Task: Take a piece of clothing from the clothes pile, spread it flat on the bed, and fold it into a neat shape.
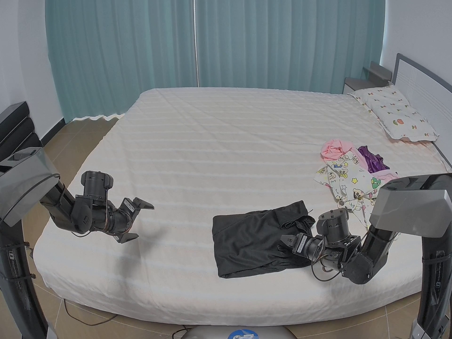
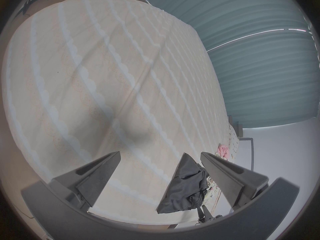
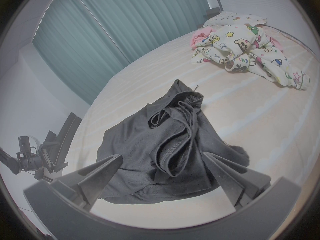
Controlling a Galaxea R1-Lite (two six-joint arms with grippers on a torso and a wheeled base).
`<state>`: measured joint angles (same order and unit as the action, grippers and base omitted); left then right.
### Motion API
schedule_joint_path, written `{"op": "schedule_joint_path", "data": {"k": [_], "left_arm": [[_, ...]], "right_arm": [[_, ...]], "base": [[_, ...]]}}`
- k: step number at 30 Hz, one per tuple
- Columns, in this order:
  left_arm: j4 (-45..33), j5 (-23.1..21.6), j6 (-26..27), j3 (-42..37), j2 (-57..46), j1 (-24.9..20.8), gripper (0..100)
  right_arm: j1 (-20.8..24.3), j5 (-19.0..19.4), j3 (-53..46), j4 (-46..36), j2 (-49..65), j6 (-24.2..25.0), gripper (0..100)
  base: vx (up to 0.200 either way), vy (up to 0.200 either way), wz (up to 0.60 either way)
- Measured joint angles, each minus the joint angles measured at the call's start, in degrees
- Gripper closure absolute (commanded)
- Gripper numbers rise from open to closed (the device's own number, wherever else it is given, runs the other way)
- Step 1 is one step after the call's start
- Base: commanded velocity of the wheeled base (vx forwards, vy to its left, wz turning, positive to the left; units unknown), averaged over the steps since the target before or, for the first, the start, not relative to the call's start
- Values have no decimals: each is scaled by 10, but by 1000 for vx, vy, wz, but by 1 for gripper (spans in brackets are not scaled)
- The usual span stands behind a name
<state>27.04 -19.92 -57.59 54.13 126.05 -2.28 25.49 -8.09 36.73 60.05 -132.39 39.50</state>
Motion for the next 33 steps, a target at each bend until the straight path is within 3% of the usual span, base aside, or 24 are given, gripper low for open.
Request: {"op": "schedule_joint_path", "data": {"k": [19, 20, 33], "left_arm": [[1, 2, 1, -5, 1, -1, 0], [1, 2, 1, -5, 2, -1, 0], [1, 1, 1, -5, 2, -1, 0]], "right_arm": [[24, -3, -45, -12, 10, -24, 0], [23, -3, -48, -12, 10, -28, 100], [-6, -17, -88, -11, 19, -61, 100]], "base": [[11, 0, 0], [0, 0, 0], [0, 0, 0]]}}
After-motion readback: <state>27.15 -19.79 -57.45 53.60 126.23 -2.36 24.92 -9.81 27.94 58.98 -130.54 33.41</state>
